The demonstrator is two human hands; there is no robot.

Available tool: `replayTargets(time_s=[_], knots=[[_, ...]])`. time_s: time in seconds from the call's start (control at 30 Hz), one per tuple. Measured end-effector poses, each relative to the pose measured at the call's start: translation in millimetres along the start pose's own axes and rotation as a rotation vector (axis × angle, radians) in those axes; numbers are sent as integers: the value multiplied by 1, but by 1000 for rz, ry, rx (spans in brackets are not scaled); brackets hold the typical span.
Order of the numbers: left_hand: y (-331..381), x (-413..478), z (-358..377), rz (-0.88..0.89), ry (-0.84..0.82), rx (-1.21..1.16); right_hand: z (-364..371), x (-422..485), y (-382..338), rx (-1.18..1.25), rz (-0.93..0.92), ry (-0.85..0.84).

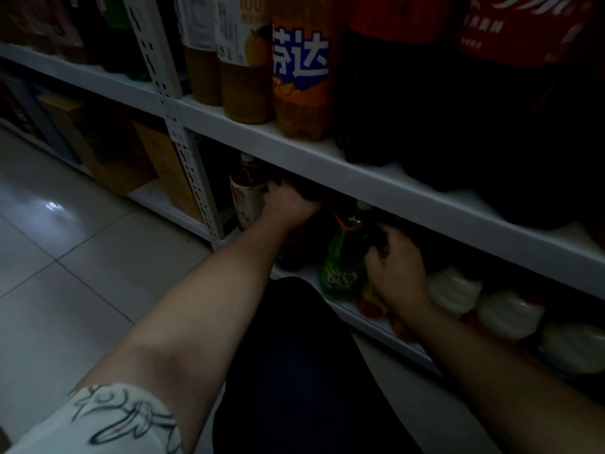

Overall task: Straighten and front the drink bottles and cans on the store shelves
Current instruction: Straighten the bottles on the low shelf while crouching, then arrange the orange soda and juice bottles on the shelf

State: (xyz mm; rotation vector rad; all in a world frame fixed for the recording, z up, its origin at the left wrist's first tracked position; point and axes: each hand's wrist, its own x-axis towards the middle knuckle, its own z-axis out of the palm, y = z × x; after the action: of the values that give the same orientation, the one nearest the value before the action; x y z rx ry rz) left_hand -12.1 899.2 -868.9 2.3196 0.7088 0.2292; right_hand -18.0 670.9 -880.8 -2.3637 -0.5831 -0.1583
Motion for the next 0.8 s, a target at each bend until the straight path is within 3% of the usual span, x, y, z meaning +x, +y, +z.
replayTargets(time_s=[0.13,0.2,0.27,0.3,0.4,0.47,0.6,0.67,0.8], knots=[[-6,12,18,-158,27,-29,2,-20,5,47,-104,45],[-13,17,15,-71,64,152,-3,-26,9,77,-127,30],[-18,21,9,97,87,152,-8,-30,17,78,-138,13],[-22,22,4,132,43,29,-10,-31,21,75,-128,5],[-32,22,-17,16,-168,-510,-15,-35,33,79,-67,-12],[-34,25,-27,-42,-284,-569,-15,-38,40,61,-41,-22],[-24,31,-20,-59,-372,-374,-12,-43,49,67,1,-33],[-21,30,-5,40,-273,-276,-9,-45,53,78,9,-49],[-20,32,14,190,-33,229,-6,-51,61,64,6,-53]])
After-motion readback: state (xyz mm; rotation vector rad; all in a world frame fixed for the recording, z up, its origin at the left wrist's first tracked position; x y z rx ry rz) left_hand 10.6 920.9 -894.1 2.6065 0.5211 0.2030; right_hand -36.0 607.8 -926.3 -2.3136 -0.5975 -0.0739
